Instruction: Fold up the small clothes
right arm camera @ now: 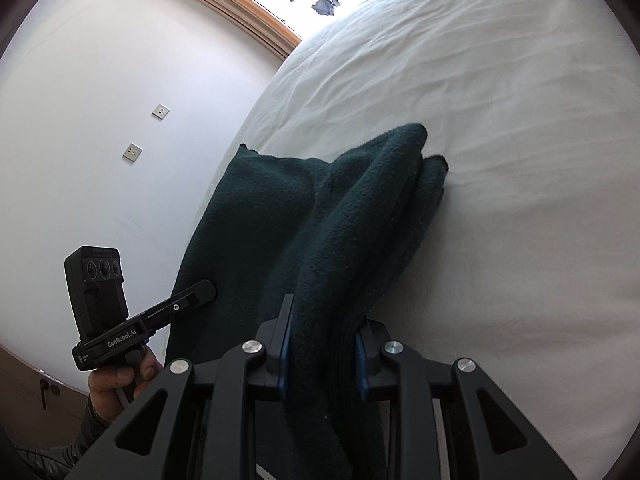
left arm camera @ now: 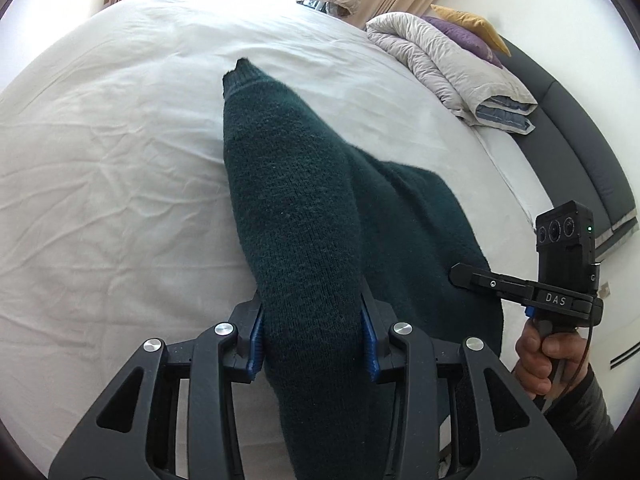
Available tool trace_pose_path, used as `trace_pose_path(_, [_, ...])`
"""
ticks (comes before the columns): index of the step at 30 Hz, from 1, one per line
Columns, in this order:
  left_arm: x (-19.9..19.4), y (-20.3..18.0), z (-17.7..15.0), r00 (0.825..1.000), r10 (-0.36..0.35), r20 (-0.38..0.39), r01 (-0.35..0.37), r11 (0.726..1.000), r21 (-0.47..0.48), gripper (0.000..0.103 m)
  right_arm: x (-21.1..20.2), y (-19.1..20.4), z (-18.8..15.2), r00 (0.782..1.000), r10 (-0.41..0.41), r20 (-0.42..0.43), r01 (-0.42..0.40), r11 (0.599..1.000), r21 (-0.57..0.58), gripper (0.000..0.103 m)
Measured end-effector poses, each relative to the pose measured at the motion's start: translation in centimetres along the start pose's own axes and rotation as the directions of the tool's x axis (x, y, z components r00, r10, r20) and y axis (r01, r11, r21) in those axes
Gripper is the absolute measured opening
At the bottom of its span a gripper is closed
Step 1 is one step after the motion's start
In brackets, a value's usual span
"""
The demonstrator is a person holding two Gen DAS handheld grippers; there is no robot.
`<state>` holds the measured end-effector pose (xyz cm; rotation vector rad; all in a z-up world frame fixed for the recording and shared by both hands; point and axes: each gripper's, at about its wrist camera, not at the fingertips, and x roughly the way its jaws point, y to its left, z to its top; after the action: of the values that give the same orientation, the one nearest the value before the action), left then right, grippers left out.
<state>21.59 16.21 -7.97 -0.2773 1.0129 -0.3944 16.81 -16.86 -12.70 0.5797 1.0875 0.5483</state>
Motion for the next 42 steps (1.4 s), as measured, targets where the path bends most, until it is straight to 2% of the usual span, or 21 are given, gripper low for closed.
trace_pose_path(2, [0.8,1.6,-1.3,1.0,-0.004,0.005,0.004,1.0,-0.031,0.041,0.3,-0.9,-0.4,1.0,0.012,0.002,-0.012,0.999,0.038,0.029])
trace_pose_path(4, [1.0,2.5,-2.2,1.0,-0.004,0.02,0.005,0.999,-0.052,0.047,0.5,-1.5,-0.8,1.0,0.025,0.004,-0.025,0.998,0.063,0.039])
trace_pose_path(8, [1.0,2.9,-3.3,0.998,0.026,0.054,-0.024,0.999,-0.029,0.051,0.0,-2.3,-1.7,0.997,0.054,0.047,-0.058,0.994,0.089,0.048])
trace_pose_path(12, [-0.1,2.6,-3.8,0.993,0.07,0.096,-0.07,0.998,-0.009,0.052,-2.6,-2.6,-3.2,0.993,0.031,0.115,-0.042,0.994,0.098,0.056])
trace_pose_path(15, [-2.2,0.7,-3.6,0.977,0.134,0.167,-0.142,0.989,0.037,0.053,-5.2,-2.1,-4.6,0.986,-0.011,0.167,-0.001,0.997,0.074,0.057])
trace_pose_path(17, [-4.2,-0.6,-4.0,0.961,0.164,0.223,-0.185,0.98,0.073,0.061,-6.7,-0.5,-5.2,0.976,-0.065,0.207,0.058,0.998,0.039,0.057])
trace_pose_path(18, [-5.3,-1.4,-4.3,0.948,0.187,0.259,-0.216,0.972,0.09,0.066,-7.6,0.2,-5.5,0.968,-0.089,0.234,0.087,0.996,0.018,0.057])
trace_pose_path(20, [-7.7,-3.7,-4.5,0.91,0.223,0.348,-0.281,0.952,0.124,0.071,-9.6,2.0,-6.4,0.941,-0.133,0.311,0.147,0.989,-0.022,0.059])
trace_pose_path(22, [-10.3,-5.6,-5.3,0.855,0.265,0.446,-0.359,0.923,0.141,0.088,-11.5,3.9,-7.2,0.903,-0.174,0.393,0.212,0.976,-0.055,0.073])
trace_pose_path(24, [-12.6,-7.7,-6.2,0.776,0.321,0.543,-0.455,0.881,0.129,0.1,-13.1,5.9,-8.2,0.855,-0.214,0.473,0.283,0.956,-0.079,0.084])
trace_pose_path(26, [-15.3,-9.3,-7.4,0.688,0.345,0.639,-0.534,0.836,0.123,0.103,-14.4,8.0,-8.9,0.807,-0.23,0.544,0.334,0.937,-0.1,0.09])
trace_pose_path(28, [-17.2,-11.0,-8.4,0.612,0.362,0.703,-0.597,0.794,0.111,0.103,-15.4,10.1,-9.5,0.767,-0.233,0.598,0.374,0.919,-0.122,0.099])
trace_pose_path(29, [-18.0,-11.8,-8.9,0.592,0.366,0.718,-0.612,0.783,0.106,0.103,-15.8,11.2,-9.7,0.743,-0.235,0.626,0.394,0.911,-0.125,0.102])
trace_pose_path(30, [-18.6,-12.8,-9.0,0.582,0.366,0.726,-0.617,0.78,0.102,0.103,-16.4,12.2,-10.0,0.712,-0.237,0.661,0.413,0.903,-0.121,0.103])
trace_pose_path(33, [-20.5,-14.2,-10.4,0.573,0.396,0.718,-0.623,0.779,0.067,0.103,-17.7,15.1,-10.6,0.62,-0.259,0.74,0.487,0.867,-0.104,0.103])
trace_pose_path(35, [-21.5,-14.6,-11.1,0.587,0.385,0.712,-0.592,0.804,0.054,0.103,-18.5,16.6,-11.1,0.579,-0.269,0.77,0.526,0.844,-0.1,0.103])
trace_pose_path(36, [-21.8,-14.9,-11.3,0.601,0.379,0.704,-0.574,0.817,0.049,0.103,-19.0,17.3,-11.4,0.573,-0.264,0.776,0.534,0.839,-0.108,0.103])
trace_pose_path(37, [-22.3,-15.0,-11.6,0.61,0.38,0.695,-0.563,0.825,0.043,0.103,-19.1,17.9,-11.5,0.582,-0.254,0.772,0.533,0.837,-0.126,0.103])
trace_pose_path(39, [-22.9,-15.4,-12.4,0.62,0.405,0.672,-0.562,0.827,0.019,0.103,-19.3,18.6,-11.6,0.626,-0.262,0.734,0.529,0.834,-0.154,0.103])
trace_pose_path(40, [-23.0,-15.3,-12.6,0.631,0.411,0.658,-0.555,0.832,0.013,0.103,-19.3,18.7,-11.6,0.639,-0.276,0.718,0.531,0.833,-0.153,0.103])
trace_pose_path(42, [-23.3,-15.1,-13.4,0.656,0.413,0.632,-0.538,0.843,0.008,0.103,-19.2,18.6,-12.1,0.637,-0.316,0.703,0.551,0.824,-0.128,0.103])
